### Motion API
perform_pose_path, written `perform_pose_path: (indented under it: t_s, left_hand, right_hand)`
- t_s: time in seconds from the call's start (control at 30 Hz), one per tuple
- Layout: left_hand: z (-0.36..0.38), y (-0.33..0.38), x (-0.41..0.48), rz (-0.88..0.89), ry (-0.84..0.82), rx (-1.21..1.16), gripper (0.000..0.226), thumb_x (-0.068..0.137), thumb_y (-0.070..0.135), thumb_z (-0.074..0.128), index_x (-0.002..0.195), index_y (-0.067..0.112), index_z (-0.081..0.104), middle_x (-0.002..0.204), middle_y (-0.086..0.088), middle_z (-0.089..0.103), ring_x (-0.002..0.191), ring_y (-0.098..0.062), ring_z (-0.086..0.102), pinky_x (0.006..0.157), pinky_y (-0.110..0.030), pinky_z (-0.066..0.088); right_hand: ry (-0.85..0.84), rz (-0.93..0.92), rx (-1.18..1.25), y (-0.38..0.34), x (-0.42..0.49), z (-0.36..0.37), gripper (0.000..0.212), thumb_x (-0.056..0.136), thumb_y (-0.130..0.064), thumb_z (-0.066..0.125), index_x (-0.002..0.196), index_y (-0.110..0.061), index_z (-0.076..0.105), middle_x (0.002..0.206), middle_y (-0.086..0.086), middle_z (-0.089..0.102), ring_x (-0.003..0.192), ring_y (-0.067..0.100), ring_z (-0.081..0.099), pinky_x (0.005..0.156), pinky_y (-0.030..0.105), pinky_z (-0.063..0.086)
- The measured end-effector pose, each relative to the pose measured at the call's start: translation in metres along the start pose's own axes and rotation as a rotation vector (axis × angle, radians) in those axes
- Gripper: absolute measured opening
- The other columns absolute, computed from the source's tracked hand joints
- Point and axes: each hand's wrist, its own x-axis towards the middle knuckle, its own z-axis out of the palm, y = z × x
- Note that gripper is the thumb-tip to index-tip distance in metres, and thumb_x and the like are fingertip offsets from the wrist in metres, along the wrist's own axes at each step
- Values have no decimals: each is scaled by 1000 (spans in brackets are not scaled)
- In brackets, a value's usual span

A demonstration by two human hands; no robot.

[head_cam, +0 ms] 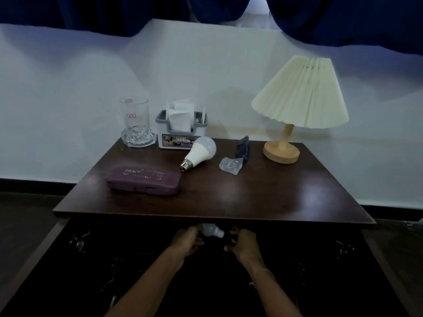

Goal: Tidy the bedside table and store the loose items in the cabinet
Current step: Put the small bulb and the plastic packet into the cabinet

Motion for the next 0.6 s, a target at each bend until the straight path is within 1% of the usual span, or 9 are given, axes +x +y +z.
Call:
perform_pose_path:
  t_s: [0.1, 0.2, 0.27, 0.33, 0.4, 0.43, 0.47, 0.53, 0.6]
  left_hand:
    - [2, -1, -4, 14, 10, -15, 60, 28, 47, 67, 83, 23, 66, 88, 0, 68, 84, -16, 64, 65, -25, 49]
    - [1, -3, -8, 17, 115, -45, 38, 69, 35, 61, 96, 7, 64, 81, -6, 65, 74, -17, 61, 71, -28, 51]
    - [2, 3, -20, 37, 144, -51, 23, 81, 24, 55, 93, 5, 61, 76, -7, 63, 70, -18, 60, 70, -29, 51]
    - [4, 18, -44, 63, 102, -78, 37, 59, 32, 66, 85, 6, 59, 73, -6, 62, 70, -19, 61, 65, -28, 50]
    - [8, 30, -67, 76, 56, -73, 57, 23, 36, 62, 74, 10, 59, 73, -6, 63, 74, -21, 62, 64, -27, 50]
    - [9, 33, -76, 85, 30, -50, 58, 18, 36, 59, 71, 11, 60, 74, -7, 64, 76, -21, 64, 65, -27, 50]
    - [10, 38, -84, 79, -6, -15, 55, 21, 34, 61, 71, 10, 61, 75, -8, 65, 76, -22, 64, 65, -26, 51]
    - [11, 48, -100, 46, -78, 70, 34, 50, 25, 65, 78, 6, 62, 81, -12, 66, 73, -23, 64, 61, -25, 51]
    - [13, 59, -111, 63, -134, 154, 19, 75, 12, 51, 83, 1, 65, 80, -16, 67, 66, -22, 65, 58, -24, 52]
  right_hand:
    - [10, -81, -111, -7, -8, -3, 50, 74, 5, 67, 122, -7, 57, 122, 6, 62, 101, 10, 57, 81, 14, 42]
    - [46, -154, -198, -15, -25, -8, 50, 76, -1, 64, 123, -16, 57, 125, 4, 59, 105, 12, 56, 80, 10, 37]
    - [80, -195, -221, -22, -43, -16, 53, 75, -3, 66, 125, -17, 56, 131, 6, 55, 114, 18, 55, 83, 10, 36]
    - [119, -228, -235, -31, -59, -26, 56, 74, -2, 69, 127, -14, 55, 134, 8, 54, 119, 23, 54, 91, 16, 38]
    - [129, -223, -201, -41, -77, -35, 48, 77, -3, 68, 124, -10, 58, 128, 11, 58, 116, 25, 57, 95, 21, 41]
    - [156, -242, -190, -46, -85, -39, 40, 80, -4, 67, 119, -10, 62, 122, 10, 62, 110, 23, 60, 91, 18, 43]
    - [197, -283, -195, -52, -93, -44, 31, 82, -5, 65, 111, -12, 67, 114, 6, 66, 103, 19, 63, 86, 12, 42]
    - [247, -358, -182, -67, -109, -52, 21, 83, -5, 63, 97, -15, 73, 102, -1, 70, 91, 11, 66, 80, 9, 43]
    - [281, -424, -145, -82, -122, -60, 21, 81, -4, 62, 90, -17, 75, 94, -6, 71, 84, 4, 65, 78, 7, 44]
